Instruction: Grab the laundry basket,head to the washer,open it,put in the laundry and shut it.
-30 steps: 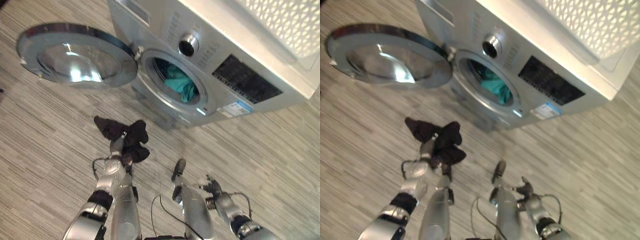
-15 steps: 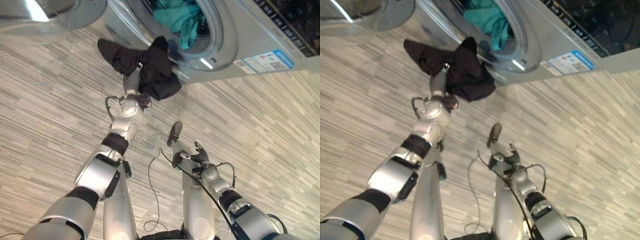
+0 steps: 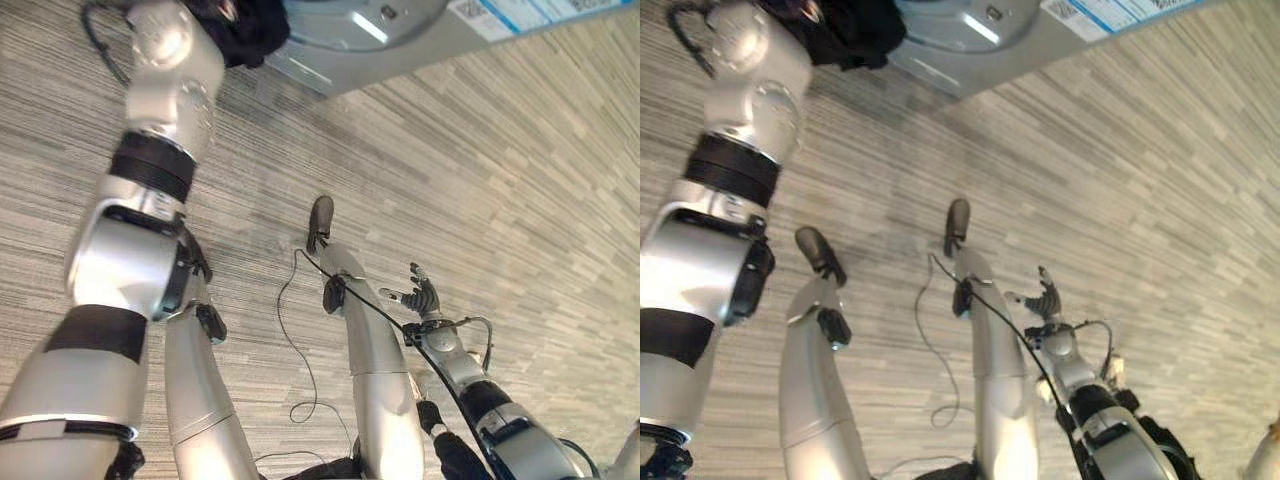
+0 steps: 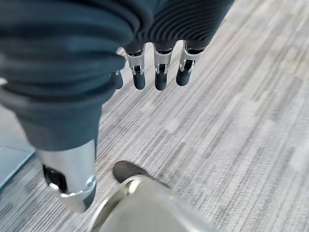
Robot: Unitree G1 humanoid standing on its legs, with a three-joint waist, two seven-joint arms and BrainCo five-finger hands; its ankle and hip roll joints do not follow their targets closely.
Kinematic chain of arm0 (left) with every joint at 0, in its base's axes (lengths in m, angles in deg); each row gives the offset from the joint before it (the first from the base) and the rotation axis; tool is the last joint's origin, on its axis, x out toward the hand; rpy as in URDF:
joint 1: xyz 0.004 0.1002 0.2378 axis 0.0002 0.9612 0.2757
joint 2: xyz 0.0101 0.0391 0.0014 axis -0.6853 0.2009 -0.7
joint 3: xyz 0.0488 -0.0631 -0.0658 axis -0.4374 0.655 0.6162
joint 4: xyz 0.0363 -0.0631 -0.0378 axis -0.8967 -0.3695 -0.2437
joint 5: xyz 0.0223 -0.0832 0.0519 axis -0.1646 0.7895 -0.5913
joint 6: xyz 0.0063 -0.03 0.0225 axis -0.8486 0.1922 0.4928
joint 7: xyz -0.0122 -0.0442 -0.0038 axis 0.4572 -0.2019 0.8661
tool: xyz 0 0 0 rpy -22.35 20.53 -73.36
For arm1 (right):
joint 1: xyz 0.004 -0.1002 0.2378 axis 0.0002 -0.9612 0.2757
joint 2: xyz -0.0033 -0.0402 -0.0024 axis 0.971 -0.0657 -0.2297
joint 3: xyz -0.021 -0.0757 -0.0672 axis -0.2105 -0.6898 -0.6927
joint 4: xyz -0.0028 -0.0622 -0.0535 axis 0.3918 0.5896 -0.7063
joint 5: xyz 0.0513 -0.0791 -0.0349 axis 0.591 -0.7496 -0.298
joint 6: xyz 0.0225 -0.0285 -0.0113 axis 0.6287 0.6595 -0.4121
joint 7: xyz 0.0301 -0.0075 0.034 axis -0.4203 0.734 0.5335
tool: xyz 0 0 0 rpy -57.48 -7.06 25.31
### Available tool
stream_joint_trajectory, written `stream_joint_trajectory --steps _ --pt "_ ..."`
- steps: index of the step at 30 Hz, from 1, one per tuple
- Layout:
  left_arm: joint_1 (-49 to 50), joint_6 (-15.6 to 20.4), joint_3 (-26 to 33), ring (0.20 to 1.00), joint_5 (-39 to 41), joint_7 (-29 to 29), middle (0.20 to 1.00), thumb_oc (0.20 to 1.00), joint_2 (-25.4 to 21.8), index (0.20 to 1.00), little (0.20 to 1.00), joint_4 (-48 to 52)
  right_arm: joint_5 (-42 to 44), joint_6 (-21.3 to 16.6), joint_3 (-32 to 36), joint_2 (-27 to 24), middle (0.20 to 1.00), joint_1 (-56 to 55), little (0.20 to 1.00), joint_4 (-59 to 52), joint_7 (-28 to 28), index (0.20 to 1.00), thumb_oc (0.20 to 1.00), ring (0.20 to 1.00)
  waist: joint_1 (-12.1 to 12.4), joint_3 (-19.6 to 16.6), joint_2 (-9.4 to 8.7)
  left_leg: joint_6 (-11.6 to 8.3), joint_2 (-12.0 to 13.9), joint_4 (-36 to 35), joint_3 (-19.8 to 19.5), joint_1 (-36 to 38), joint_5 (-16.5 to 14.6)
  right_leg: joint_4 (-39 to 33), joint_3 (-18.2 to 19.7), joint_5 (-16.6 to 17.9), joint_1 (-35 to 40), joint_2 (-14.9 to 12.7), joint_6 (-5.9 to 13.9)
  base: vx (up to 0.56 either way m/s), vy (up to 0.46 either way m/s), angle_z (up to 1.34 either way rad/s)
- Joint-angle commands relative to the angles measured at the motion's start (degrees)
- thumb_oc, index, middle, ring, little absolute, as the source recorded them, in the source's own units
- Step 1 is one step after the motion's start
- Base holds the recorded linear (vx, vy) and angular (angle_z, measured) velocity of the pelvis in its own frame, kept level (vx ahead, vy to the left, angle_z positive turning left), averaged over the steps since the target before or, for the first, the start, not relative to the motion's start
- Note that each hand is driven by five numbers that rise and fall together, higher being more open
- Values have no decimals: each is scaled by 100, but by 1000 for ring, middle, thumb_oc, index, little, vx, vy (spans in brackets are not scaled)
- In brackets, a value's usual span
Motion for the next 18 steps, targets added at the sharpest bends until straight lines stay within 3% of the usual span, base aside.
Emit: stream_joint_trajectory --steps 1,7,14,16,18 --pt "-183 495 -120 200 42 115 200 200 375 200 200 145 -135 -13 37 -330 1000 -929 1000 -306 -101 1000 1000 1000 -199 -743 114 21 13 141 -274 -146 -578 51 248 -406 -126 99 415 63 -67 -5" --pt "-721 237 -512 200 188 -147 200 200 910 200 200 -219 -92 13 326 -573 1000 -1158 1000 -614 -95 1000 1000 1000 -340 -758 260 7 34 85 -233 -26 -552 156 325 -497 -162 154 352 62 -67 -5" --pt "-458 267 -780 200 -184 -102 200 200 1514 200 200 836 -182 95 505 -766 1000 -1468 1000 -1063 -92 1000 1000 1000 -363 -719 352 4 138 67 -91 111 -608 207 402 -571 -196 276 294 36 -56 -2" --pt "-623 218 -867 200 -333 -68 200 200 1504 200 200 723 -167 74 497 -805 1000 -1450 1000 -1110 -73 1000 1000 1000 -405 -722 334 -11 156 55 -91 134 -614 191 418 -570 -197 305 280 12 -31 0" --pt "-1128 288 -946 200 -303 -31 200 200 1175 200 200 406 -146 -19 516 -936 1000 -1341 1000 -1291 -33 1000 1000 1000 -525 -739 268 -73 225 14 -68 169 -607 136 468 -549 -214 386 273 29 -35 -3"
